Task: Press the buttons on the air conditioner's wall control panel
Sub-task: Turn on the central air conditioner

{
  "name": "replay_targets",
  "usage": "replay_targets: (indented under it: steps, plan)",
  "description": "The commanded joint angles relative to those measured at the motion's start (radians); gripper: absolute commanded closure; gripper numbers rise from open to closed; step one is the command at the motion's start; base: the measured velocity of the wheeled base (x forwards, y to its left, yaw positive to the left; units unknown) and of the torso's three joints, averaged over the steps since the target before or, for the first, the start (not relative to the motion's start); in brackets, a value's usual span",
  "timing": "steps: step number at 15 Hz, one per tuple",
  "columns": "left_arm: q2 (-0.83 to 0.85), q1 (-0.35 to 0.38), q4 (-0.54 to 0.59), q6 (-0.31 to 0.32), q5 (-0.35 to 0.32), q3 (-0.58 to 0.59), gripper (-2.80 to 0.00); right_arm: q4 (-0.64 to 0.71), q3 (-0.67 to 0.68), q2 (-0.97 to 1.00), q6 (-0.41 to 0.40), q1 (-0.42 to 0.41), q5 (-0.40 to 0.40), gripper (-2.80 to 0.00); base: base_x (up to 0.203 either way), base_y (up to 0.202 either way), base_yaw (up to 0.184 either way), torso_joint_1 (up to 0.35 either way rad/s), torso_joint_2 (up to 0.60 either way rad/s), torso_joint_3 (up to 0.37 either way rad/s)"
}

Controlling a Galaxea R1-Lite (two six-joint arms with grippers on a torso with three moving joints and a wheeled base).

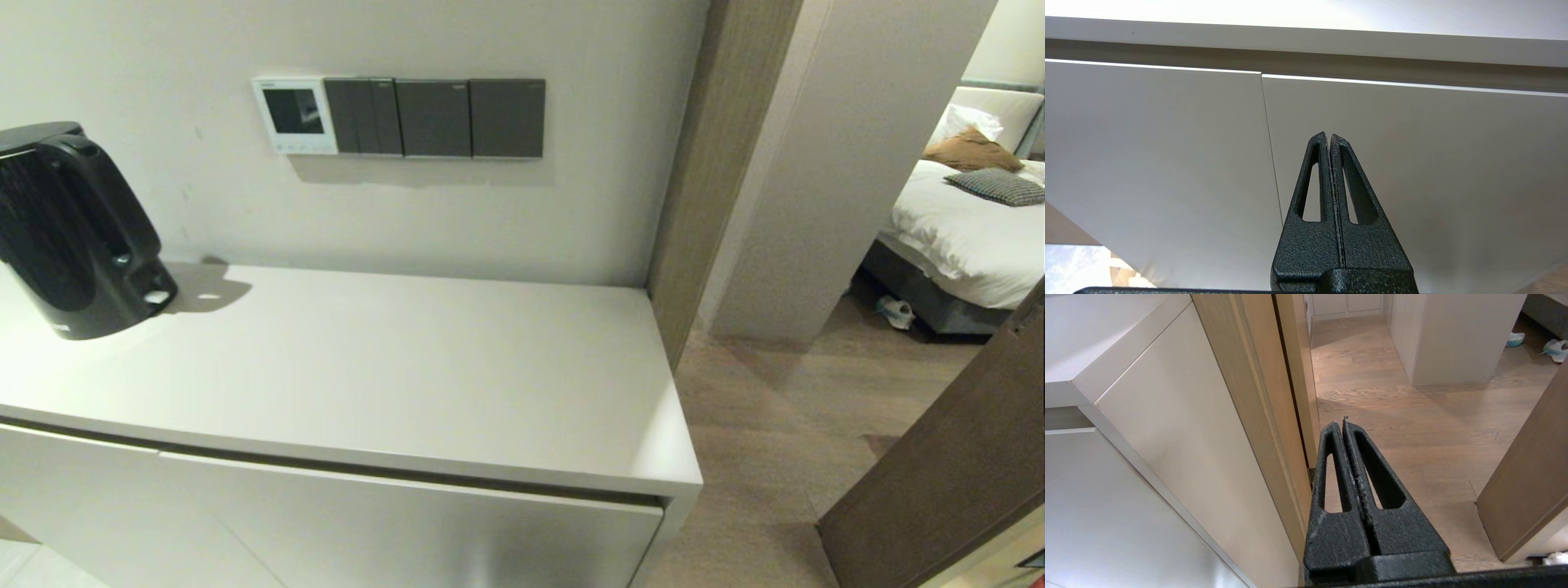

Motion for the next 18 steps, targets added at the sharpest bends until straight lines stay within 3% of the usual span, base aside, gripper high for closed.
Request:
replay_targets:
  steps: [1,9,13,18]
  plan:
    - [0.001,0.000,0.000,0.002,0.000,0.000,0.00,0.000,0.002,0.001,0.000,0.000,0.000,0.00,0.000,0.000,0.000,0.000,0.00,0.000]
    - [0.000,0.000,-0.021,0.005,0.001,-0.033,0.00,0.000,0.002,0.001,0.000,0.000,0.000,0.00,0.000,0.000,0.000,0.000,0.00,0.000]
    - [0.025,0.001,-0.003,0.009,-0.007,-0.156,0.00,0.000,0.000,0.001,0.000,0.000,0.000,0.00,0.000,0.000,0.000,0.000,0.00,0.000]
    - [0.306,-0.013,-0.017,0.003,-0.026,-0.405,0.00,0.000,0.002,0.001,0.001,0.000,0.000,0.00,0.000,0.000,0.000,0.000,0.00,0.000]
